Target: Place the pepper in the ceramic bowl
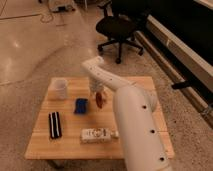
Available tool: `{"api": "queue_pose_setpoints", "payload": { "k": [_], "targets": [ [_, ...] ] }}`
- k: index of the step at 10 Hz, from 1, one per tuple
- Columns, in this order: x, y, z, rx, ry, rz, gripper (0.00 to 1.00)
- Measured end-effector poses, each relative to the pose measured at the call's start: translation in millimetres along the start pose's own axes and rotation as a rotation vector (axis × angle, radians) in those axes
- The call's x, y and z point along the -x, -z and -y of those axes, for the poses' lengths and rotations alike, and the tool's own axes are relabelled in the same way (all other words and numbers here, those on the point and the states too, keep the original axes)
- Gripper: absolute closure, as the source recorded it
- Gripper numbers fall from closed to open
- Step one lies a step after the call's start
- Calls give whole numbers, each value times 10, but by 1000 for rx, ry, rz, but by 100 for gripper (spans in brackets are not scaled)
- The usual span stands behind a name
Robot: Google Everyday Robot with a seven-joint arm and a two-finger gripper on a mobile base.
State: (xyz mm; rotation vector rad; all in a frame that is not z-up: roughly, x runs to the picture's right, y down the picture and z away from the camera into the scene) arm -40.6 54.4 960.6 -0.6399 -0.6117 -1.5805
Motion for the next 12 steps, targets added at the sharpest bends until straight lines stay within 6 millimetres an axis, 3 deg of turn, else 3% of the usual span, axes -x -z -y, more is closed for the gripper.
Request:
{"api": "queue_pose_setpoints", "payload": {
  "k": [4,6,10,12],
  "targets": [
    [69,-180,-87,1,-27,23,38],
    [37,-160,-99,-8,-35,10,57],
    [13,458,-216,-19,-58,-12,96],
    [-66,630,-361,-35,-83,-21,97]
  ]
}}
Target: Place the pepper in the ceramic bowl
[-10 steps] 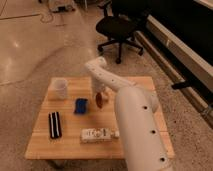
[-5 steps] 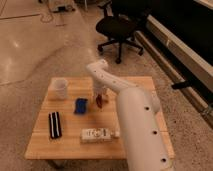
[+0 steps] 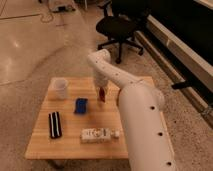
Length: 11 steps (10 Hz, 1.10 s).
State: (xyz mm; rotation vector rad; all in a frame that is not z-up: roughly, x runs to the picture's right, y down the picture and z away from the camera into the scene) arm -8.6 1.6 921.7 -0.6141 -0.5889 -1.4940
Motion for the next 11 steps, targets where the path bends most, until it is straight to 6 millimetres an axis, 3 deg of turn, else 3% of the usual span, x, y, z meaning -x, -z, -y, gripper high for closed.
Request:
{"api": "queue_pose_setpoints", "payload": {
  "k": [2,4,7,11],
  "targets": [
    [-95,174,-234,-16,-29,-5,97],
    [-18,276,-342,-24,-43,-6,95],
    [212,343,-673,-34,-93,-18,72],
    [158,414,-1051,-60,-160,-9,71]
  ]
}}
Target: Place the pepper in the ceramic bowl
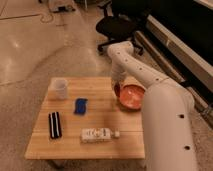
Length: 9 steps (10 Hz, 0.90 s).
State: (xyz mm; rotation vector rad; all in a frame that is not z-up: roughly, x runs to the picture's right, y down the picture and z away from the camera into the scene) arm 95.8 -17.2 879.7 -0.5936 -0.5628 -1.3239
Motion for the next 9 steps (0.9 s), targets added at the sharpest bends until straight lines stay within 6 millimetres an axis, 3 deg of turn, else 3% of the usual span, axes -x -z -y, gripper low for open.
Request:
{"api": "queue_pose_setpoints", "payload": {
  "k": [5,8,9],
  "targets": [
    [-105,0,-423,-26,-88,-2,70],
    [-175,-23,-546,-37,-127,-16,47],
    [-177,-35,-606,-40,-141,-22,35]
  ]
}}
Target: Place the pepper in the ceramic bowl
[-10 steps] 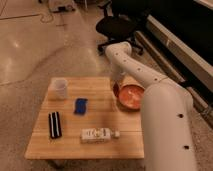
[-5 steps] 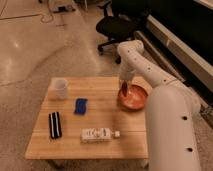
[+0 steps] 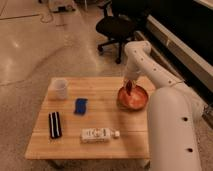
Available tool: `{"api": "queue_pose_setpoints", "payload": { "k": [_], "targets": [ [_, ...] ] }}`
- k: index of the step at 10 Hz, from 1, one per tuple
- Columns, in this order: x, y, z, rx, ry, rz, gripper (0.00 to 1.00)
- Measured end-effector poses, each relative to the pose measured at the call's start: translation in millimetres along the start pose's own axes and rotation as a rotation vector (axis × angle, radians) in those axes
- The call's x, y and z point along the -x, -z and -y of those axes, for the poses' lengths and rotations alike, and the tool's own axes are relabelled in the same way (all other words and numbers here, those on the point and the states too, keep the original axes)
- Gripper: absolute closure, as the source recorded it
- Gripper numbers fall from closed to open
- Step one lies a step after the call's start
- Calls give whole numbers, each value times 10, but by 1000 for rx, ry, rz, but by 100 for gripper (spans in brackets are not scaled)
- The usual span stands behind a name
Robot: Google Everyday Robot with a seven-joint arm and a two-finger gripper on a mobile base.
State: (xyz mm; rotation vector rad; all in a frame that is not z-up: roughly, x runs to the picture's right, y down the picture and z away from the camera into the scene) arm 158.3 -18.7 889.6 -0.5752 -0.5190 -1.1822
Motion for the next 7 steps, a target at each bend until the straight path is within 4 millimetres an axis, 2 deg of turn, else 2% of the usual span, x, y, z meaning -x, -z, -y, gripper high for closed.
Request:
{"api": "queue_pose_setpoints", "payload": {
  "k": [1,2,7],
  "targets": [
    [26,-38,12,-6,-3,0,27],
    [16,-30,18,-15,-21,-5,25],
    [24,-37,-17,-19,-23,-7,25]
  ]
}}
